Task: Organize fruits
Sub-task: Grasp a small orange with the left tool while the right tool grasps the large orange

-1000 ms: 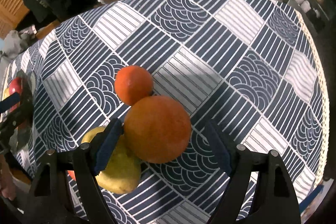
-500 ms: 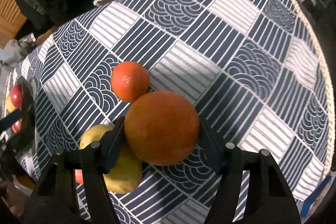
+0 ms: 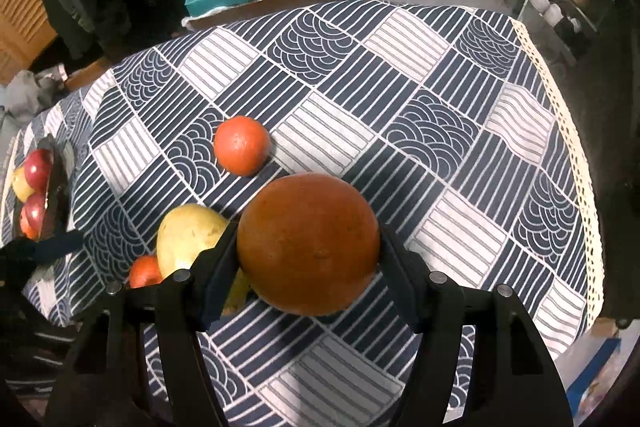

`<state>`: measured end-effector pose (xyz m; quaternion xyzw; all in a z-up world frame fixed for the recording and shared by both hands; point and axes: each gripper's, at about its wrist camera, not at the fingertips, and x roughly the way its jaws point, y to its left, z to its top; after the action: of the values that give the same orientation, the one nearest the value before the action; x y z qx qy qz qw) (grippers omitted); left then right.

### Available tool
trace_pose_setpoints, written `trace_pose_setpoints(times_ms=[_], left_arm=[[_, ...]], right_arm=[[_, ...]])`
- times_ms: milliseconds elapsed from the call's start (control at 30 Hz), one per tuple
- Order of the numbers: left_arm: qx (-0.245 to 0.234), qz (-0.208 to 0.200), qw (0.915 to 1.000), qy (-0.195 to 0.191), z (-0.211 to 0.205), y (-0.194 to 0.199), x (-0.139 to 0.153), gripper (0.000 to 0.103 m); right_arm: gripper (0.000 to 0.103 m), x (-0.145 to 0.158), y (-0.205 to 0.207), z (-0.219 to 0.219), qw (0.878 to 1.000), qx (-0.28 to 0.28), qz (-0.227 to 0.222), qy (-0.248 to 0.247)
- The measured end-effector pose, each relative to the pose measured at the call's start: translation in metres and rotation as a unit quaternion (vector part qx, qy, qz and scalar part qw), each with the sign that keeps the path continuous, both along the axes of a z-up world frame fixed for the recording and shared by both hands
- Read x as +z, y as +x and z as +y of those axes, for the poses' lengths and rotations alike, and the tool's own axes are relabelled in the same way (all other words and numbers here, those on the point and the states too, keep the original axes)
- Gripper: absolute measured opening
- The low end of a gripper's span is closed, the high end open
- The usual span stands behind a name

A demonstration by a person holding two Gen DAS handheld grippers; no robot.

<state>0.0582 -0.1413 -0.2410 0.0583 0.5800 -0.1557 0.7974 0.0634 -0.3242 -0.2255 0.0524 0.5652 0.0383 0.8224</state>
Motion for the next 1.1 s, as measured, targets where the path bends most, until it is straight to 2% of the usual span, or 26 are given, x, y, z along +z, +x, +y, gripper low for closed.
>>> trace_pose_setpoints(times_ms=[267,400,667,733,800,933,1100], left_arm=[[-0.002,0.023,0.9997,0.003,-0.007,-0.001,-0.021,0.086],[-0.010,0.020,0.9997,0.011,-0.013,-0.001,-0.028,0.086],[-0.030,0.038,0.9988,-0.002,-0.019,0.003,-0.040,0.060],[-0.033,0.040,0.9986,-0.008,-0.019,0.002,-0.041,0.057],[-0.038,0.038,0.9984,-0.019,-0.020,0.001,-0.040,0.047],[-0.037,0.023,0.9991,0.005,-0.020,-0.003,-0.038,0.046],[-0.024,0.012,0.9996,0.000,-0.009,-0.003,-0.029,0.046]], right_arm=[[0.067,-0.002,-0.014,-0.005,1.000,-0.002,0.004,-0.014],[0.067,-0.004,-0.019,-0.005,1.000,0.002,0.006,-0.024],[0.067,-0.002,-0.018,-0.006,1.000,-0.001,0.002,-0.019],[0.067,-0.002,-0.018,-0.006,1.000,-0.001,0.002,-0.019],[0.067,-0.002,-0.017,-0.004,1.000,0.001,0.002,-0.018],[0.067,0.000,-0.016,0.000,1.000,0.005,-0.001,-0.018],[0.067,0.006,-0.015,0.007,0.999,0.013,-0.014,-0.027]])
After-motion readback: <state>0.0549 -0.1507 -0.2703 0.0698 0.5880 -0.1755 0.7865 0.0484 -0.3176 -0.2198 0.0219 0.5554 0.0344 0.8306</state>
